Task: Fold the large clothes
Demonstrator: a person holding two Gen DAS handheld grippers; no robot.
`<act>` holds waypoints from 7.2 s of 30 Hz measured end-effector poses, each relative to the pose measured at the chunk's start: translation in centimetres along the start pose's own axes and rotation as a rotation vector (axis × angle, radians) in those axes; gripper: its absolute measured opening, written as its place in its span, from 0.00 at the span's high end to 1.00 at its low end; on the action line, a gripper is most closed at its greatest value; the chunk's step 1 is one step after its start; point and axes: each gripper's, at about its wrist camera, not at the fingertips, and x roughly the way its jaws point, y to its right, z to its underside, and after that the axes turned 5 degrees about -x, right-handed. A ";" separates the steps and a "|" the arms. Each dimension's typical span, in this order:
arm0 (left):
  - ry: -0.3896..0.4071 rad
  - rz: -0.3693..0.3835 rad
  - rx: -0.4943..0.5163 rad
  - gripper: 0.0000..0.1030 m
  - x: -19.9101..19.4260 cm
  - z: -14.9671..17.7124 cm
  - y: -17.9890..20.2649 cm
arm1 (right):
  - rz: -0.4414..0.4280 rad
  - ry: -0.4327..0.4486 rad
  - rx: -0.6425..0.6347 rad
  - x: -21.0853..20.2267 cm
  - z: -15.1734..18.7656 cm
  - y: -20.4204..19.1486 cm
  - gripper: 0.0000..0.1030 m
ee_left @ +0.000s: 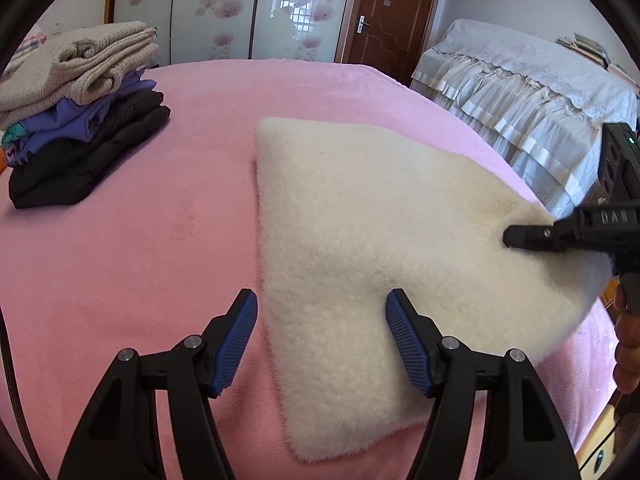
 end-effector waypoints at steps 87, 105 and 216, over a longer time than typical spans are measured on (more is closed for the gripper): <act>-0.080 0.030 0.033 0.04 -0.9 -13.9 8.5 | 0.347 0.293 -0.322 -13.6 -3.5 0.2 0.24; -0.391 0.215 -0.077 0.04 6.0 -8.0 5.9 | 0.216 0.077 -0.253 -8.7 -2.5 4.2 0.24; -0.226 0.322 -0.222 0.02 -4.8 -36.2 -54.6 | -0.458 0.070 -0.184 24.4 -24.6 -42.4 0.54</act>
